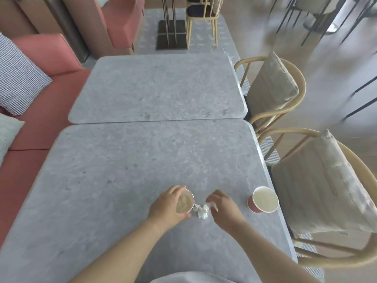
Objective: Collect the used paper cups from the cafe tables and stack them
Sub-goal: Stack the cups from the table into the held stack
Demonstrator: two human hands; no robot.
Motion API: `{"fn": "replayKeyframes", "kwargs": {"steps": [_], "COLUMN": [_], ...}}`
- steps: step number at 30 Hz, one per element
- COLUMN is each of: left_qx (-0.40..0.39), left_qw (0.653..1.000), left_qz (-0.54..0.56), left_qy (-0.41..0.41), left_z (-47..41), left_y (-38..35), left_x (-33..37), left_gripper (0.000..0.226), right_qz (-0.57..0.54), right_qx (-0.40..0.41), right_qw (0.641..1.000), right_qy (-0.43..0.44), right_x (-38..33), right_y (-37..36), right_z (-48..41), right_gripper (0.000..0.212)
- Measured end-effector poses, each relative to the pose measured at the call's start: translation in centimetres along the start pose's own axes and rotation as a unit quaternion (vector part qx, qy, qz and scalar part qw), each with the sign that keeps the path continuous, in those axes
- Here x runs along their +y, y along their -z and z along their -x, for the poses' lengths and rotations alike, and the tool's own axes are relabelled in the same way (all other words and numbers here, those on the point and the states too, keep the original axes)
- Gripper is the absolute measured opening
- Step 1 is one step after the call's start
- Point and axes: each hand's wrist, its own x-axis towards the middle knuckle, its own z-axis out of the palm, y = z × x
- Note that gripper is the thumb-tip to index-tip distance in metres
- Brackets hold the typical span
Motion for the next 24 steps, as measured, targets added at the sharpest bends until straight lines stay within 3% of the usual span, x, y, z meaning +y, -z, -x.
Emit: {"fn": "replayKeyframes", "kwargs": {"steps": [4,8,12,24], "left_qx": [-0.001,-0.016,-0.015,-0.002], "left_qw": [1.000,0.999,0.997,0.996], "left_qz": [-0.003,-0.051,-0.075,-0.086], "left_qy": [-0.005,-0.011,-0.016,-0.037], "left_z": [0.0,0.3,0.7,0.3], "left_y": [0.0,0.3,0.9,1.7], "left_x": [-0.3,-0.6,-1.1,-1.1], "left_gripper": [0.085,0.094,0.097,0.074], "right_qz": [-0.056,-0.065,-0.085,-0.058], "right_qx": [0.052,0.026,0.016,0.039], "right_qw": [0.995,0.994,0.993,0.997], "right_qy": [0.063,0.088,0.080,0.036], "right_x": [-3.6,-5.5,-6.0,-3.2], "right_y": [1.5,1.5,0.9,1.3], "right_z": [-0.8,-1.2,-1.4,-0.9], "right_gripper": [0.029,0.034,0.036,0.029]}}
